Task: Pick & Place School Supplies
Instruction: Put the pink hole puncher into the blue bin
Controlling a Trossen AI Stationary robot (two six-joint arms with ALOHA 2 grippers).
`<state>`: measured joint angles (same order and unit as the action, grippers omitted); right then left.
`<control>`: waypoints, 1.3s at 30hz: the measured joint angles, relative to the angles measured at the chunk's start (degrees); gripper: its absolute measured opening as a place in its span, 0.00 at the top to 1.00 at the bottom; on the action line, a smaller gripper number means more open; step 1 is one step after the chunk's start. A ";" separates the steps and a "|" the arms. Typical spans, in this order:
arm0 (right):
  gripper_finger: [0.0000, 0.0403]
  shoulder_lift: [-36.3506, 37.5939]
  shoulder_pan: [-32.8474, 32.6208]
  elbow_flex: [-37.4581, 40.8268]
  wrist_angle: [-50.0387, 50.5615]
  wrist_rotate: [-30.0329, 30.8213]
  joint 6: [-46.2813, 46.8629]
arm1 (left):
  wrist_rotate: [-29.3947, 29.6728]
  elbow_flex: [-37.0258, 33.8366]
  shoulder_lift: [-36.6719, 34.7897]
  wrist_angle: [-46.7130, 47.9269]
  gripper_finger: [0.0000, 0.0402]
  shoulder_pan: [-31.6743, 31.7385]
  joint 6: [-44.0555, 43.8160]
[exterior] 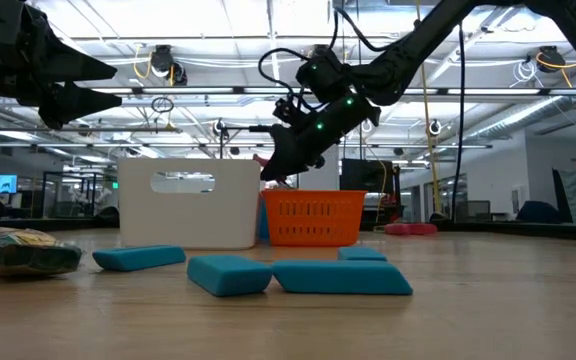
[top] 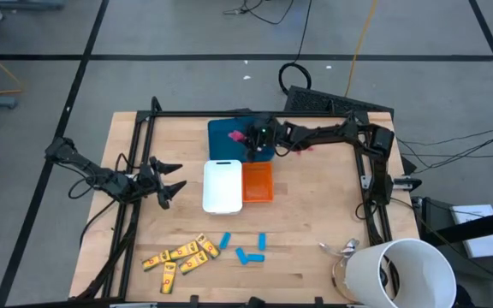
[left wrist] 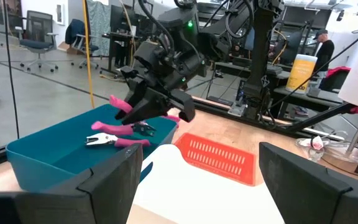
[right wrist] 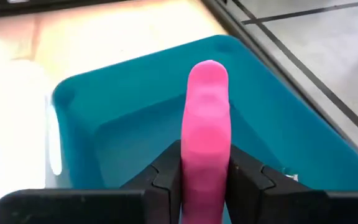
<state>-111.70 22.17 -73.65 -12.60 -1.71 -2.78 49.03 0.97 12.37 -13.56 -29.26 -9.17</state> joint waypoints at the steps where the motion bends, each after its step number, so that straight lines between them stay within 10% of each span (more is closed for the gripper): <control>1: 0.80 0.00 -0.21 0.00 0.39 0.06 -0.59 | 0.01 0.00 0.01 0.00 0.19 -0.02 0.00; 39: 0.80 0.00 -2.05 0.04 5.96 -7.35 5.06 | 0.01 0.00 -0.01 0.00 0.19 0.00 0.00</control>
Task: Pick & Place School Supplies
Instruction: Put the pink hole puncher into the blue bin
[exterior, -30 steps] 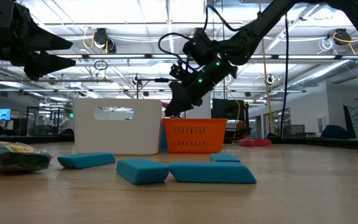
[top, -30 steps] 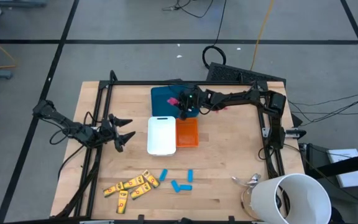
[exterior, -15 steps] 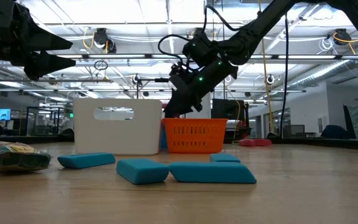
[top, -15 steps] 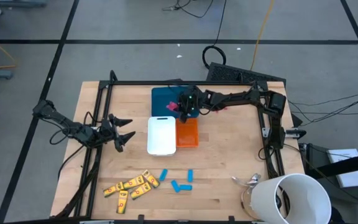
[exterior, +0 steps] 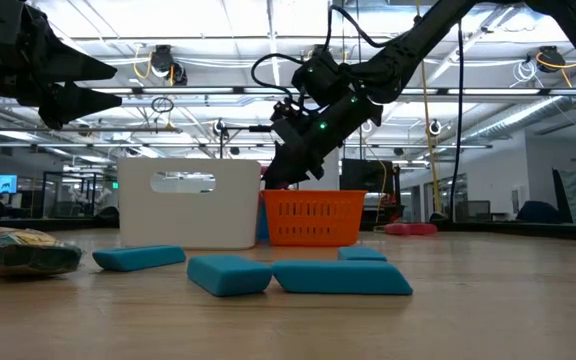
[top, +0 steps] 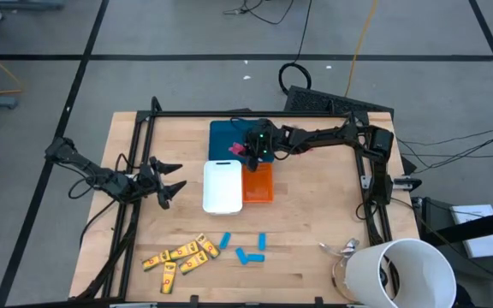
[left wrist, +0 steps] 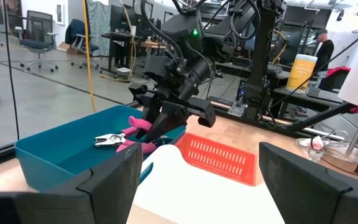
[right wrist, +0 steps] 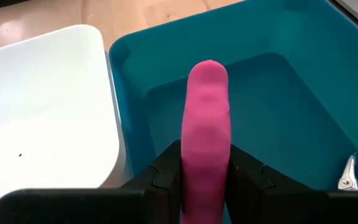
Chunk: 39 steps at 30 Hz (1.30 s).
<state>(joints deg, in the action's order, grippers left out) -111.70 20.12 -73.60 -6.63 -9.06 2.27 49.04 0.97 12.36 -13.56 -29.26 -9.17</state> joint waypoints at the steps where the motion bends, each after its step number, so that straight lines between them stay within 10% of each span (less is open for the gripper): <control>1: 0.80 0.00 0.00 0.00 0.00 0.00 -0.03 | 0.00 0.00 0.02 0.00 0.19 0.00 0.00; 22: 0.50 1.52 0.51 0.04 2.03 11.69 -0.14 | -0.01 0.00 0.02 0.00 0.19 0.00 -0.02; 39: 0.51 10.65 5.70 1.79 30.36 22.48 5.72 | -0.02 0.00 0.02 0.02 0.19 0.00 0.00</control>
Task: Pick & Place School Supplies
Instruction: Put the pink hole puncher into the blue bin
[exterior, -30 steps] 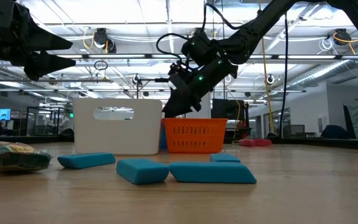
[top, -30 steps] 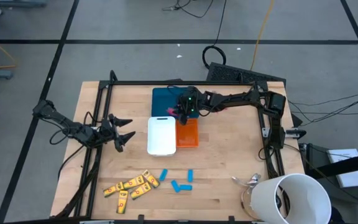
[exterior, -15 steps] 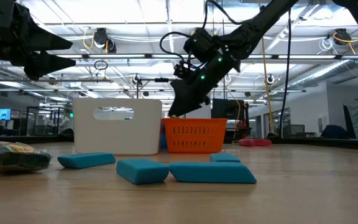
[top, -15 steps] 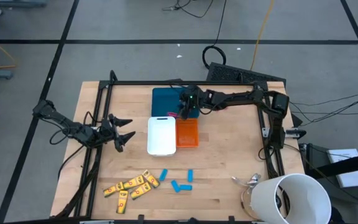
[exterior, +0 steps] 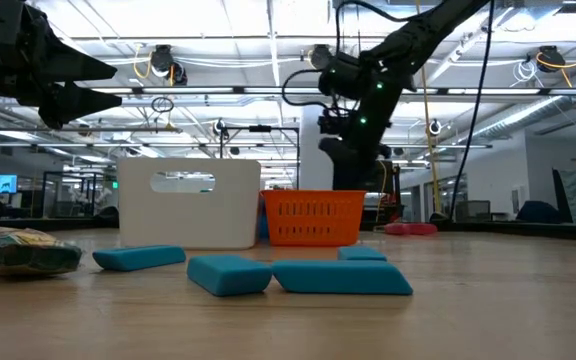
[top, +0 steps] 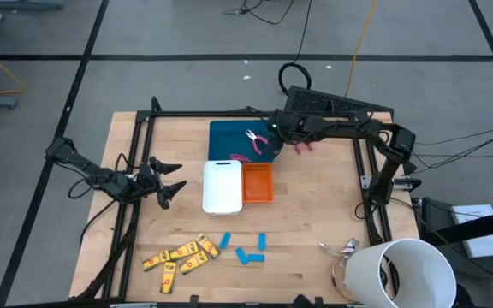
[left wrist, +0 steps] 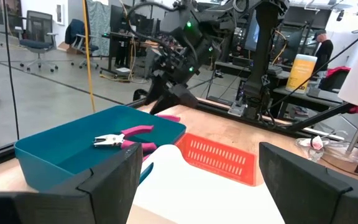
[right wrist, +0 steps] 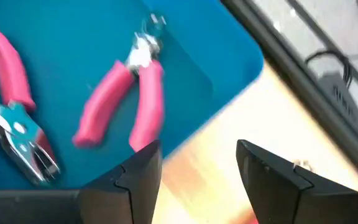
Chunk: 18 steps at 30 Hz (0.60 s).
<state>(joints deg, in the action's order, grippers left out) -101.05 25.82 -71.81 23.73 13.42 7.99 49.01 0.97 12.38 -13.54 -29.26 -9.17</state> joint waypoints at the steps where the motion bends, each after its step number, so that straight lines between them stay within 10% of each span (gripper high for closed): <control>1: 0.51 0.73 0.40 1.06 0.06 -0.11 0.81 | 0.00 0.00 0.00 -0.01 0.19 0.00 0.00; 18: 0.52 12.06 6.57 21.72 -10.34 0.44 8.06 | -0.02 0.00 -0.02 0.00 0.19 0.00 0.00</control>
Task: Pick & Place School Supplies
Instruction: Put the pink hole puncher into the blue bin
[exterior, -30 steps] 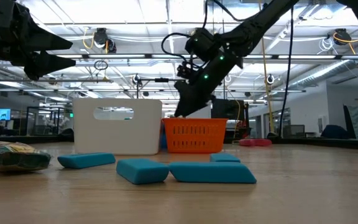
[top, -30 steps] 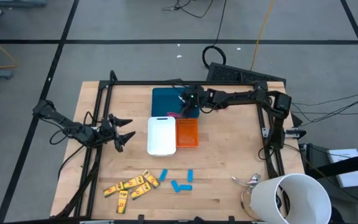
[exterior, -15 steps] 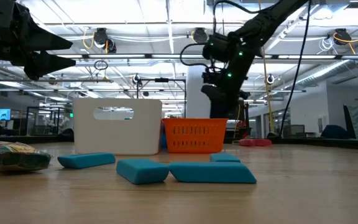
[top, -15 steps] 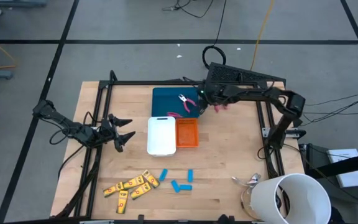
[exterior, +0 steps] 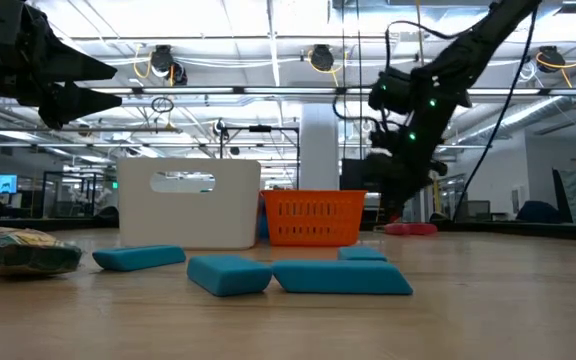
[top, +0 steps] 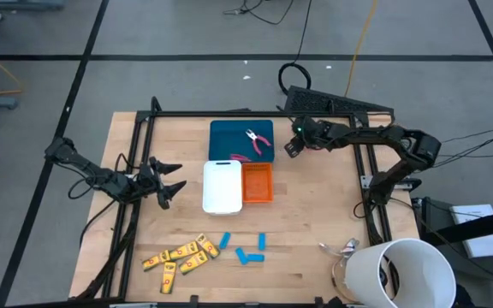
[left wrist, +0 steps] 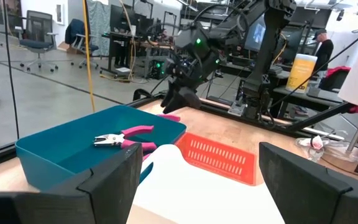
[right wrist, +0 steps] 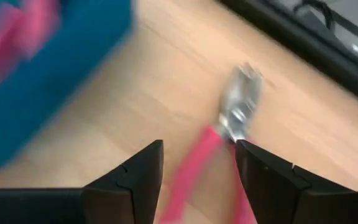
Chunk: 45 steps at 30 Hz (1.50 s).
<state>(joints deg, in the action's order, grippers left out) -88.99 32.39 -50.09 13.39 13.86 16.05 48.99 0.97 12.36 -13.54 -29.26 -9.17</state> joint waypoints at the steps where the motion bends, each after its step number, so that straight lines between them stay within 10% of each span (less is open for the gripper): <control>1: 0.52 -0.11 0.55 0.91 0.11 0.84 0.05 | 0.02 0.00 0.00 -0.02 0.19 -0.02 -0.02; 45: 0.75 -0.11 4.65 11.18 -9.49 -2.03 2.82 | 0.02 0.00 0.01 -0.01 0.19 -0.01 -0.02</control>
<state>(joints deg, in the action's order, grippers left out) -89.10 37.04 -38.92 3.90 11.84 18.87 49.01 0.97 12.37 -13.55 -29.26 -9.18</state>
